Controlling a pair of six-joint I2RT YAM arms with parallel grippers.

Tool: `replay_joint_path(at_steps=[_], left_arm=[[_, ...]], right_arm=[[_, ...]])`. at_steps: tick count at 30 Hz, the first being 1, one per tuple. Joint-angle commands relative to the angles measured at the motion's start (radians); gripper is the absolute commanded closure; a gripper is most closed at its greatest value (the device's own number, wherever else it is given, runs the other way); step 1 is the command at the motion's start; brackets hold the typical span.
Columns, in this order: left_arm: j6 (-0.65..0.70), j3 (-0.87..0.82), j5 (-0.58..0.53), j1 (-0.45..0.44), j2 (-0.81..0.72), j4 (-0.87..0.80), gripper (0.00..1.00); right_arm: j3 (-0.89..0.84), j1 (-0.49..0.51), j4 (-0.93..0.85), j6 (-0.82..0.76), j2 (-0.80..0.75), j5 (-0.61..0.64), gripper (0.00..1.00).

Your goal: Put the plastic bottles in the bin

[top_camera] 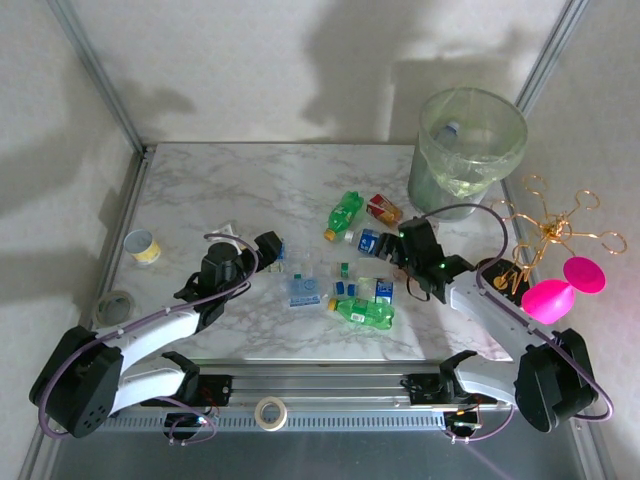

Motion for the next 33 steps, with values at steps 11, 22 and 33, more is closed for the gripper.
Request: replay_joint_path(at_steps=[11,22,33], left_arm=[[-0.042,0.023,0.039,0.008,0.023,0.050,0.00],[-0.037,-0.009,0.019,0.008,-0.012,0.033,0.00],[-0.083,-0.024,-0.050,0.008,-0.024,0.000,0.00]], right_arm=[[-0.199,-0.029,0.080,0.180,-0.097,0.115,0.11],[-0.246,-0.090,0.285,0.164,0.000,0.013,0.14],[-0.274,-0.099,0.349,0.179,0.079,0.013,0.18]])
